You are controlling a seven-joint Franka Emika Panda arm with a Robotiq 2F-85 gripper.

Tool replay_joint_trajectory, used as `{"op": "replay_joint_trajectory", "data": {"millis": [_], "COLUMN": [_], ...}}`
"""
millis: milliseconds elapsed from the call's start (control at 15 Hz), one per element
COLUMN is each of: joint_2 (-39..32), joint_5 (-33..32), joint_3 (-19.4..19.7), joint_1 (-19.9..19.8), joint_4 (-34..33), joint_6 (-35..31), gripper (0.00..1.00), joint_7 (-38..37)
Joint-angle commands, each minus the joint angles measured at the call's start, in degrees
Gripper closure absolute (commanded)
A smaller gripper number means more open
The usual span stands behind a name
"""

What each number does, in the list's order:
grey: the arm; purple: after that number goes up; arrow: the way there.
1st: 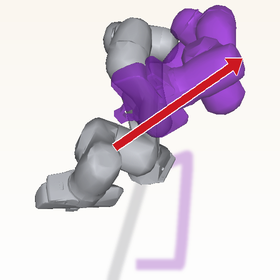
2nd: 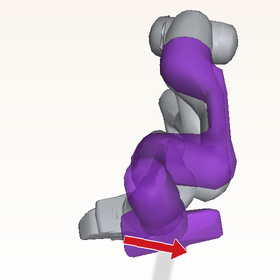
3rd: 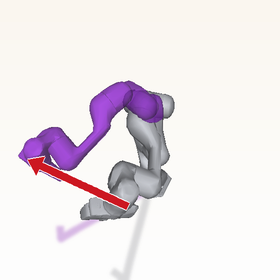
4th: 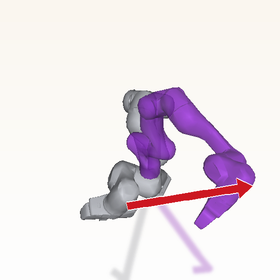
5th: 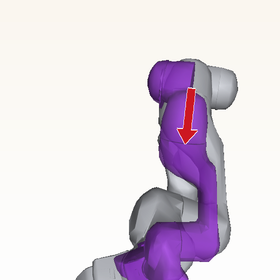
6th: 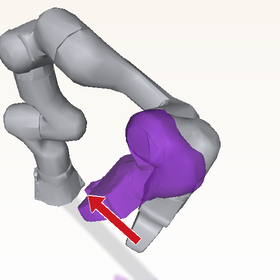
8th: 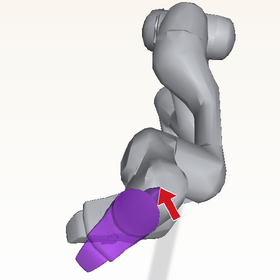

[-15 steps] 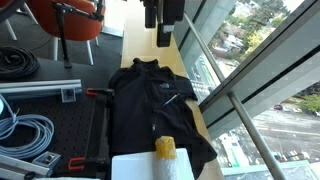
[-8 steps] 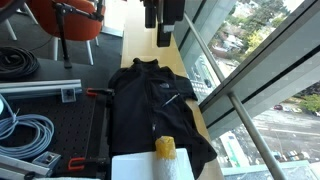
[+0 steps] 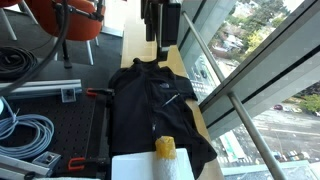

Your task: Close the zip on the black jacket.

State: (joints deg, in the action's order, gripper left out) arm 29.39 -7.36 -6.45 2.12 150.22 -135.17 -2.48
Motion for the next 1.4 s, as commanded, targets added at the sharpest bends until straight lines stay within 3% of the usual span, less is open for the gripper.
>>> {"op": "replay_joint_trajectory", "data": {"millis": [0,267,600,867,1333], "joint_2": [-9.2,-21.7,-36.7,-47.0,-57.6], "joint_5": [2.2,1.8,-3.0,-4.3,-2.9], "joint_3": [-0.2,-0.4,1.8,5.7,8.8], "joint_1": [1.4,0.5,-0.7,1.4,5.6], "joint_4": [-0.3,-2.3,-7.9,-13.8,-22.1], "joint_6": [-10.3,-20.0,-26.4,-28.0,-26.9], "gripper": [0.0,0.0,0.0,0.0,0.0], "joint_7": [-2.3,-5.1,-7.7,-7.9,-7.1]}}
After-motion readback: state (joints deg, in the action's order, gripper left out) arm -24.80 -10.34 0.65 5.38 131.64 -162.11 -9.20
